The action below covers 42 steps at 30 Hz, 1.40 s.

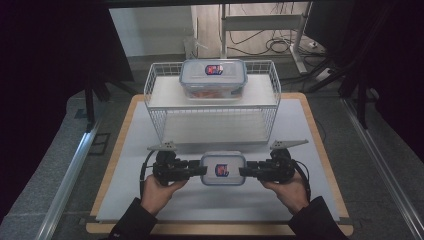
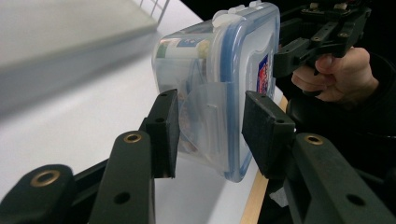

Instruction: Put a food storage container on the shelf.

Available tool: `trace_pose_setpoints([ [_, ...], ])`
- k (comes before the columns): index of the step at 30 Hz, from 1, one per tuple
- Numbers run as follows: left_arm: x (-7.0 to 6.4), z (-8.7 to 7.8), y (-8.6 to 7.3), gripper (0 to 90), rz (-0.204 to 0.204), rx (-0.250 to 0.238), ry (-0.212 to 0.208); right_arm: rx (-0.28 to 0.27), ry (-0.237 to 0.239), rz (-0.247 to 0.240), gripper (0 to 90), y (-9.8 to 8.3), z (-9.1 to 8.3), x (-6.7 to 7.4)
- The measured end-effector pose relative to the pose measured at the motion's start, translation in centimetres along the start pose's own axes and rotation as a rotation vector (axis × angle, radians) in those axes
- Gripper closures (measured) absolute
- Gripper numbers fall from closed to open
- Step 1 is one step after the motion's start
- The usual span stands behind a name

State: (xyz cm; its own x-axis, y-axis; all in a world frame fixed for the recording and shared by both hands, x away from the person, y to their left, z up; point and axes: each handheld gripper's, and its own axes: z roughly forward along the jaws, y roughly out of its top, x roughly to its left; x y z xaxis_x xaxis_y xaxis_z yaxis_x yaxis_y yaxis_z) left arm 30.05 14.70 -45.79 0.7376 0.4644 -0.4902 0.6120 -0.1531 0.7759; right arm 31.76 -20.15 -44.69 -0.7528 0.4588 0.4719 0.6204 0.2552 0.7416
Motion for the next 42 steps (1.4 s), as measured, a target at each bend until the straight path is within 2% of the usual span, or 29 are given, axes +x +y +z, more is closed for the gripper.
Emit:
trace_pose_setpoints([
  [4,-0.2,-0.8,1.9,57.4,0.009,-0.015,0.006,-0.013,0.004,-0.018,57.5,2.0,-0.4,0.2],
  [6,-0.2,-1.3,2.9,57.3,0.010,-0.030,-0.003,-0.032,0.012,-0.024,58.4,3.2,-0.8,0.3],
  [8,-0.3,-1.7,3.8,57.7,0.016,-0.040,0.001,-0.058,0.032,-0.009,58.8,4.2,-1.1,0.2],
  [10,-0.4,-2.0,4.7,57.7,0.022,-0.042,0.011,-0.071,0.036,-0.015,58.7,5.6,-1.3,0.3],
  [17,-0.3,-3.1,7.8,57.5,0.037,-0.048,0.025,-0.092,0.038,-0.017,58.7,8.0,-1.5,0.4],
  [26,-0.2,-4.5,12.1,57.4,0.048,-0.059,0.037,-0.123,0.037,-0.023,58.6,12.2,-2.2,0.6],
  [31,0.1,-5.1,13.8,57.4,0.056,-0.066,0.028,-0.134,0.030,-0.026,58.5,14.2,-2.4,0.8],
  [42,0.5,-6.7,17.8,57.6,0.048,-0.101,0.043,-0.165,0.033,-0.018,58.4,18.4,-2.5,0.9],
])
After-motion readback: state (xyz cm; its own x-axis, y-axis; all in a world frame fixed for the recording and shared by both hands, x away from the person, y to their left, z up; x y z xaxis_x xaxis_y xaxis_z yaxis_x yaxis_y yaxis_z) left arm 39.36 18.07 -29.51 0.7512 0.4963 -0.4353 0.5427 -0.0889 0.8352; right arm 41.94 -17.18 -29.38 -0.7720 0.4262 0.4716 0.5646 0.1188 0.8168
